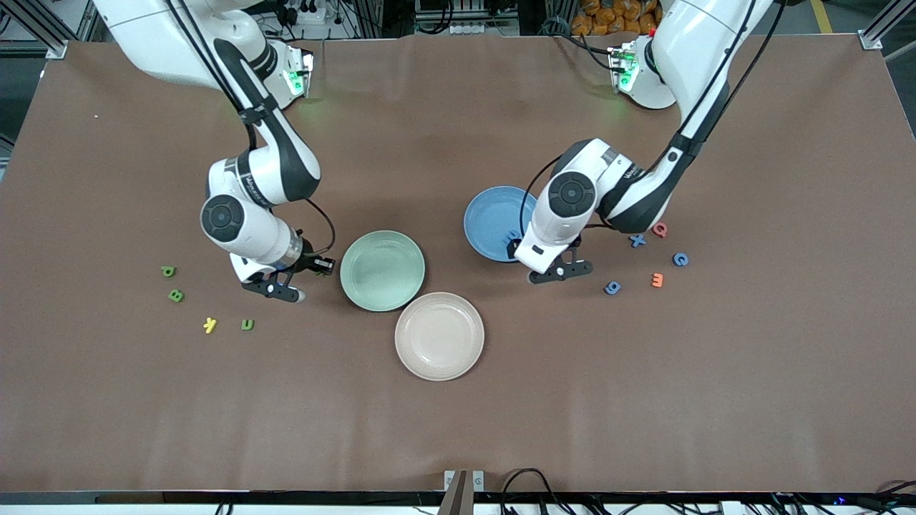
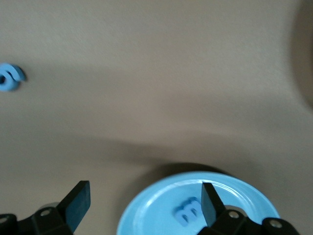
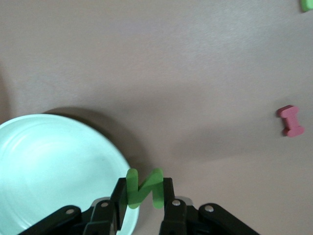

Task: Sort letters by color into matching plates
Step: 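Drop the N onto the green plate while the left gripper withdraws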

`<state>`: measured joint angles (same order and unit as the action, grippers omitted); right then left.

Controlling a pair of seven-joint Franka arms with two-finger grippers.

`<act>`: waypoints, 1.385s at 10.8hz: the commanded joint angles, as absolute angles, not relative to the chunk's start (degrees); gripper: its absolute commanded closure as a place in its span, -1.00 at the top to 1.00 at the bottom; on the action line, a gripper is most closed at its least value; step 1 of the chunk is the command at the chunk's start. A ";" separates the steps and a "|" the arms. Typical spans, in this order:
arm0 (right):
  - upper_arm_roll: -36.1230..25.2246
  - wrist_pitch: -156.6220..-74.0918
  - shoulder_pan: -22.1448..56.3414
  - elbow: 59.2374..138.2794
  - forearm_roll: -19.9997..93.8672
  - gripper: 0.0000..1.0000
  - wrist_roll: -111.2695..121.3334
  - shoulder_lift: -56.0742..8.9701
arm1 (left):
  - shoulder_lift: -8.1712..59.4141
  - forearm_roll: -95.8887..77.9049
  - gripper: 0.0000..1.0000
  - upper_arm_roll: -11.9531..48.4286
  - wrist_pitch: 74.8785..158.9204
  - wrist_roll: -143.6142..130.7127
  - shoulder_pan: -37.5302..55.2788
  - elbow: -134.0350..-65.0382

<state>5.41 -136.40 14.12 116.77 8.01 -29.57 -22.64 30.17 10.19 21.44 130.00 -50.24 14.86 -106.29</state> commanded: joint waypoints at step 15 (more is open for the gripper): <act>5.01 -135.62 22.76 106.79 8.61 1.00 -46.23 -30.06 | 28.39 21.88 1.00 21.97 129.64 -24.01 2.74 -108.81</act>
<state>5.39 -136.33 21.55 108.22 8.15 -44.40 -29.28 29.90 20.26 21.29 129.52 -28.93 5.30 -107.18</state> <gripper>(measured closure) 0.374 0.000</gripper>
